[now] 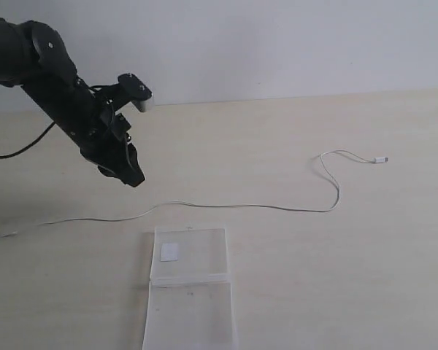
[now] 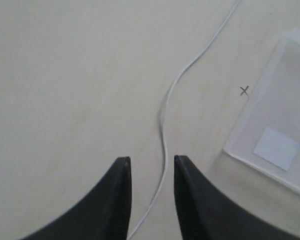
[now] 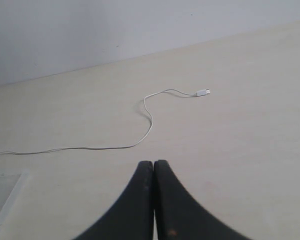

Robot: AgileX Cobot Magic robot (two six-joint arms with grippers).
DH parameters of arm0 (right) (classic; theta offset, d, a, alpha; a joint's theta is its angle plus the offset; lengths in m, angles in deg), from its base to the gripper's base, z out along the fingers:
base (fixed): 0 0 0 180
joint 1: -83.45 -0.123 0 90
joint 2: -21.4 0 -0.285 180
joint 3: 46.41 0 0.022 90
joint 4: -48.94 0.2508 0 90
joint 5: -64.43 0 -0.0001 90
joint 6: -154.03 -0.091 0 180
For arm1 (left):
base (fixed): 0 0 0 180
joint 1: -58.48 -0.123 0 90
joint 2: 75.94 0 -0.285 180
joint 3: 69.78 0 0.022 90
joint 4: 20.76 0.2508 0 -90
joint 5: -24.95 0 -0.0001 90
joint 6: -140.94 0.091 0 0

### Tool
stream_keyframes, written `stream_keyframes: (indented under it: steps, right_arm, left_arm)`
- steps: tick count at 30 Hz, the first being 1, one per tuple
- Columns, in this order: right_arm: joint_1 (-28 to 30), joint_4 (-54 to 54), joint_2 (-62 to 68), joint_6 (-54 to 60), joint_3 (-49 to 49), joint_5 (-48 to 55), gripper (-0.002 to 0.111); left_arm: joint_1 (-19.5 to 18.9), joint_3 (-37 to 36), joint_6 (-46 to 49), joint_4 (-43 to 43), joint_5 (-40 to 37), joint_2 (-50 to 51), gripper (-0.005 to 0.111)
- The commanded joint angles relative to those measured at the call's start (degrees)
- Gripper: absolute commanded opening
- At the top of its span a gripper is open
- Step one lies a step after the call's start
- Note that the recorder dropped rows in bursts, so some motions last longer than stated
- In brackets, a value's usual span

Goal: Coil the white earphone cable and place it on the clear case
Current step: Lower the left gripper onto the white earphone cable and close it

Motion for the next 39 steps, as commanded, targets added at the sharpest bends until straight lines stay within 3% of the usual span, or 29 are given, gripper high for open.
stream_keyframes:
  steps: [1, 8, 14, 21, 32, 39]
  right_arm:
    - [0.31, 0.14, -0.28, 0.39, -0.25, -0.23, 0.0]
    - [0.31, 0.14, -0.28, 0.39, -0.25, -0.23, 0.0]
    - [0.31, 0.14, -0.28, 0.28, -0.25, -0.23, 0.0]
    - [0.31, 0.91, -0.28, 0.42, -0.25, -0.23, 0.0]
    - [0.31, 0.91, -0.28, 0.42, -0.25, -0.23, 0.0]
    - [0.31, 0.91, -0.28, 0.42, -0.25, -0.23, 0.0]
  left_arm:
    - [0.42, 0.55, -1.94, -1.0, -1.91, 1.55, 0.031]
    - [1.96, 0.55, -5.19, 1.8, -4.84, 4.21, 0.031]
    - [3.05, 0.68, -9.95, 6.29, -2.32, 5.69, 0.032]
    - [3.05, 0.77, -9.79, 6.04, 0.51, 6.62, 0.054]
    - [3.22, 0.77, -7.21, 5.65, 1.81, 7.82, 0.054]
    - [5.44, 0.77, -7.31, 10.06, 3.38, 9.35, 0.052]
